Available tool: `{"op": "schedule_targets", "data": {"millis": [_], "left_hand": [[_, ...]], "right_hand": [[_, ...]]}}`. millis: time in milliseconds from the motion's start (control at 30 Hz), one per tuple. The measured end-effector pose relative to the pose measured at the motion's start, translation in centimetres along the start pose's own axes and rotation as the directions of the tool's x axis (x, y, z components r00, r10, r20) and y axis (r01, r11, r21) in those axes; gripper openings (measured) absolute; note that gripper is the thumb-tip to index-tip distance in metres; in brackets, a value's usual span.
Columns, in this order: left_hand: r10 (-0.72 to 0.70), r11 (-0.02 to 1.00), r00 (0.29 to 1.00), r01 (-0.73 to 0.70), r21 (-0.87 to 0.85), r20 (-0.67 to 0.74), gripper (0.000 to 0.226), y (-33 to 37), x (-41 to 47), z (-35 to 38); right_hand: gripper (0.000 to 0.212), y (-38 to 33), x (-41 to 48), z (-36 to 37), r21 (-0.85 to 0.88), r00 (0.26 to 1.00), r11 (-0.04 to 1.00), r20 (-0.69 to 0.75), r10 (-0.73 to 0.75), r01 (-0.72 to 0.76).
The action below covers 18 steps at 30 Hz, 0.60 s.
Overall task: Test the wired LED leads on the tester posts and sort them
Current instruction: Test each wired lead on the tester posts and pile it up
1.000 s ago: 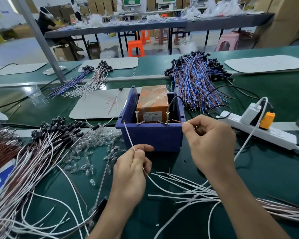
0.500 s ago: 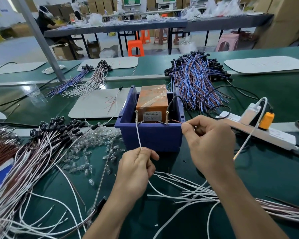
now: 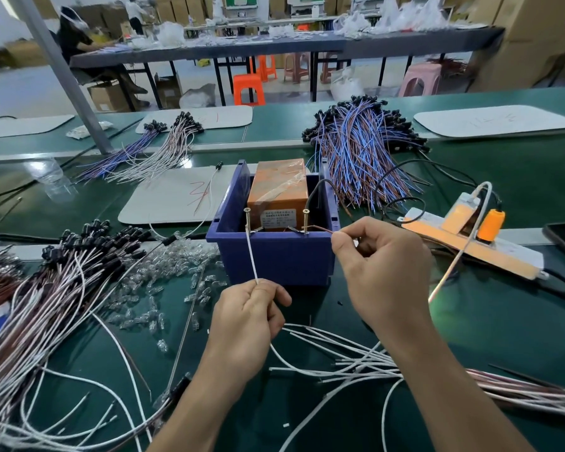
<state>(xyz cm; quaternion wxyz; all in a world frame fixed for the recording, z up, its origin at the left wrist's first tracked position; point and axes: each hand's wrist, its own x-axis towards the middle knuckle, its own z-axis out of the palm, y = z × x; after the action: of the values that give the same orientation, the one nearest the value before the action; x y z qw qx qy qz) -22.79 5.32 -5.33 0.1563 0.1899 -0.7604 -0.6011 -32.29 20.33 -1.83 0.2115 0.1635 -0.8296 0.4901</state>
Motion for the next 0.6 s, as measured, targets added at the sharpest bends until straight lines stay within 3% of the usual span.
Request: {"op": "schedule_targets", "data": {"millis": [367,500,600], "left_hand": [[0.024,0.996,0.995,-0.032,-0.080,-0.097,0.033,0.8,-1.2,0.3],[0.038,0.962,0.994,-0.064,-0.267,-0.101,0.029,1.6,-2.3,0.5],[0.089,0.903,0.987,-0.136,-0.408,-0.133,0.034,2.6,-2.8,0.2]], "right_hand": [[0.018,-1.1,-0.7,-1.2,0.012,0.997,0.999,0.062,-0.034,0.034],[0.032,-2.8,-2.0,-2.7,-0.193,0.933,0.977,0.359,-0.020,0.095],[0.063,-3.3,-3.3,-3.9,-0.247,0.777,0.967,0.620,0.109,0.061]]}}
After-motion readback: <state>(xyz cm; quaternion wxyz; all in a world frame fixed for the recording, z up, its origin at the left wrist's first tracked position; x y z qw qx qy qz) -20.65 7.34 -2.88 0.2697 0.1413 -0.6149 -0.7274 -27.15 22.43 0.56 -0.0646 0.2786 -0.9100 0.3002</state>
